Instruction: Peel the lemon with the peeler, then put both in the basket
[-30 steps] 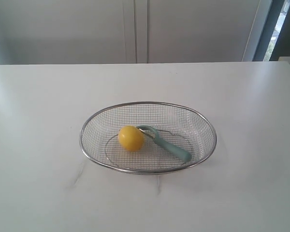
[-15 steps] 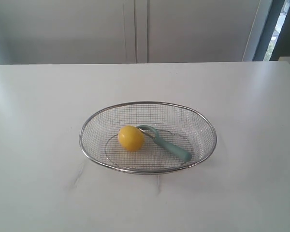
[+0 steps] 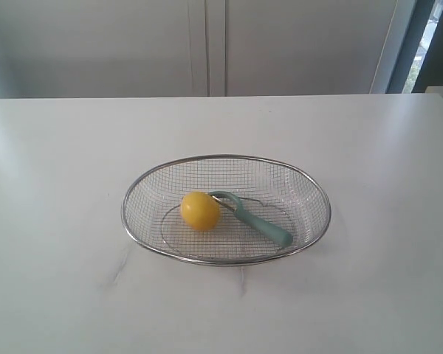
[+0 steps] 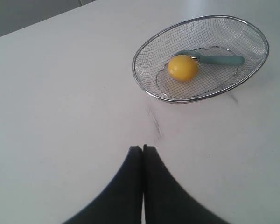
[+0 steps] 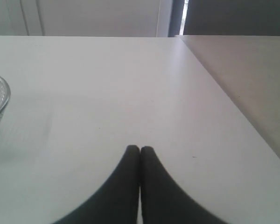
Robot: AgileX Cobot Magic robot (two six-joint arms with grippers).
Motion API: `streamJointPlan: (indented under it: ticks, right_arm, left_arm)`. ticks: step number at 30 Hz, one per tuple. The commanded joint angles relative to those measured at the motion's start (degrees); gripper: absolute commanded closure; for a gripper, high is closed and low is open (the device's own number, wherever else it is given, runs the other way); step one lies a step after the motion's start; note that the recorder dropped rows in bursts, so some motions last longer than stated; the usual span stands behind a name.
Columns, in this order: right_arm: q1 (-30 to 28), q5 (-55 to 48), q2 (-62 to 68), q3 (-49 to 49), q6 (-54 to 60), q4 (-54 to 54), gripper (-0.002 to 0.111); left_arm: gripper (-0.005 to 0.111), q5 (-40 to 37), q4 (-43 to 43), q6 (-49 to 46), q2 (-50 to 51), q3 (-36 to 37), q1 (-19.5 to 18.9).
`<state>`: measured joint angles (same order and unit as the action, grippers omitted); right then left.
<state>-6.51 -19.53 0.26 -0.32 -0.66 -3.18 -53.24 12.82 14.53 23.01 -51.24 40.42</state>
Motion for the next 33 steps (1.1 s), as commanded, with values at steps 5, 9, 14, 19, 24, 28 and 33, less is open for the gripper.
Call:
streamJointPlan:
  ticks: [5, 9, 14, 19, 24, 28, 33]
  right_arm:
    - [8.1, 0.1, -0.3, 0.3, 0.7, -0.1, 0.108]
    - [11.7, 0.1, -0.3, 0.3, 0.7, -0.1, 0.108]
    - [12.8, 0.1, -0.3, 0.3, 0.7, 0.0, 0.108]
    - [11.7, 0.1, -0.3, 0.3, 0.7, 0.0, 0.108]
    - [8.8, 0.1, -0.3, 0.3, 0.3, 1.3, 0.108]
    - [8.7, 0.2, -0.3, 0.3, 0.3, 1.3, 0.108]
    - [8.7, 0.2, -0.3, 0.3, 0.3, 1.3, 0.108]
  left_arm:
    - [0.107, 0.0, -0.2, 0.5, -0.3, 0.4, 0.3]
    - [0.107, 0.0, -0.2, 0.5, -0.3, 0.4, 0.3]
    - [0.107, 0.0, -0.2, 0.5, -0.3, 0.4, 0.3]
    - [0.107, 0.0, -0.2, 0.5, -0.3, 0.4, 0.3]
    - [0.107, 0.0, -0.2, 0.5, -0.3, 0.4, 0.3]
    - [0.107, 0.0, -0.2, 0.5, -0.3, 0.4, 0.3]
    - [0.107, 0.0, -0.2, 0.5, -0.3, 0.4, 0.3]
